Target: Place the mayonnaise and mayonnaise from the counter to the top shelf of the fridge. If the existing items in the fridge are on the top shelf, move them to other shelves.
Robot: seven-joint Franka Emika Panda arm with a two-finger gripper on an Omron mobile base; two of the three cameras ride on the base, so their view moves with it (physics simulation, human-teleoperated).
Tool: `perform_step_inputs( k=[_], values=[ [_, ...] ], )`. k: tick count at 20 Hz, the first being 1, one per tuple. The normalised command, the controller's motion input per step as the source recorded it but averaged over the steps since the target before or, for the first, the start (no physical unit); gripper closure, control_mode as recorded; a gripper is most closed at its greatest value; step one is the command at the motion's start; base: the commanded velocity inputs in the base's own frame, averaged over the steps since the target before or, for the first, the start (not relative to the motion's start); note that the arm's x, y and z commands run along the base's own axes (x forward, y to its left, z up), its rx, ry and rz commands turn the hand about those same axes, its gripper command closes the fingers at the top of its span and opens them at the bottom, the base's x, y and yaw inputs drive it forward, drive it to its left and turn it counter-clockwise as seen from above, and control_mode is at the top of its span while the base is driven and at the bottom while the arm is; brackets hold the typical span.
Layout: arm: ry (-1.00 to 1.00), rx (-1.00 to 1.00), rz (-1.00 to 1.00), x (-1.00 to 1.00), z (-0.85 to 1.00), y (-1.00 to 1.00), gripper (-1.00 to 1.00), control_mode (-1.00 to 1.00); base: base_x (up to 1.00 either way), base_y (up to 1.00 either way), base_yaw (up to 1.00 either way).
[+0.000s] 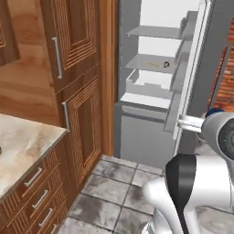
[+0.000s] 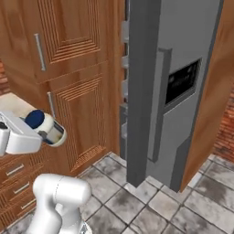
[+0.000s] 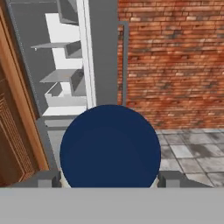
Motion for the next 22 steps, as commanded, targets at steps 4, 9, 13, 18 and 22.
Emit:
perform_step_inputs(
  k=[4,9,13,18,22],
  values=[
    [0.0,0.0,0.0,0.0,0.0,0.0,1.0,1.0,0.58,-0.02,-0.22],
    [0.0,0.0,0.0,0.0,0.0,0.0,1.0,1.0,0.32,0.54,0.0],
    [0.0,0.0,0.0,0.0,0.0,0.0,1.0,1.0,0.45,0.15,0.0],
    [0.0,0.0,0.0,0.0,0.0,0.0,1.0,1.0,0.57,0.0,-0.08],
    [0.0,0.0,0.0,0.0,0.0,0.0,1.0,1.0,0.76,0.14,-0.19]
  ],
)
